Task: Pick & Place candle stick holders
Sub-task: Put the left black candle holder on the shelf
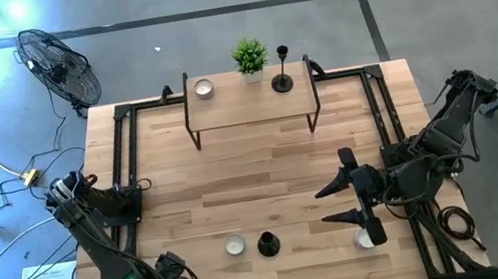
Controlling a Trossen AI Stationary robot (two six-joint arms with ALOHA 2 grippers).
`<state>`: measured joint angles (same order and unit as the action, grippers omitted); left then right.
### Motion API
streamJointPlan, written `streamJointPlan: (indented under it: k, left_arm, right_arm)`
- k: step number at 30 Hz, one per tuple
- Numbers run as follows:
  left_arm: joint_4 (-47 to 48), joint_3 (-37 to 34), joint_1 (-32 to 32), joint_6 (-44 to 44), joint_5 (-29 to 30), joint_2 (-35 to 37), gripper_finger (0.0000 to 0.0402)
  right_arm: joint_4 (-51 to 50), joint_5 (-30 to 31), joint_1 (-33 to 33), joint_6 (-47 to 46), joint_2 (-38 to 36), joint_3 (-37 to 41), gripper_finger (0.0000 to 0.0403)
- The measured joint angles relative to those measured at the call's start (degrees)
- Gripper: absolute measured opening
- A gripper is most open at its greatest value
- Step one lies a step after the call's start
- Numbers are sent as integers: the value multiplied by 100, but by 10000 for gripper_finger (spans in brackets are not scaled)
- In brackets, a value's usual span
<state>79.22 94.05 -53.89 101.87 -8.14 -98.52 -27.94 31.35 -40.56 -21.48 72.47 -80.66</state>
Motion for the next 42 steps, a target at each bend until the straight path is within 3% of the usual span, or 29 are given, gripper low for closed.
streamJointPlan:
  k: [6,17,25,33,38,42]
  left_arm:
    - [217,127,200,-407,-235,8,131]
    - [1098,1151,627,-1268,-4,24,131]
    - [1082,1754,1013,-2076,-128,22,131]
    - [1085,1970,1433,-2630,-164,22,131]
    - [1082,1970,1587,-2766,-251,22,131]
    - [1082,1970,1726,-2681,-790,22,131]
  right_arm:
    - [-2,36,0,95,0,0,224]
    - [-4,961,0,414,2,0,224]
    - [174,977,60,591,2,2,224]
    - [414,-168,575,466,368,2,224]
    - [1171,-1448,1059,844,1009,9,224]
    - [1703,-2425,1390,879,1266,9,224]
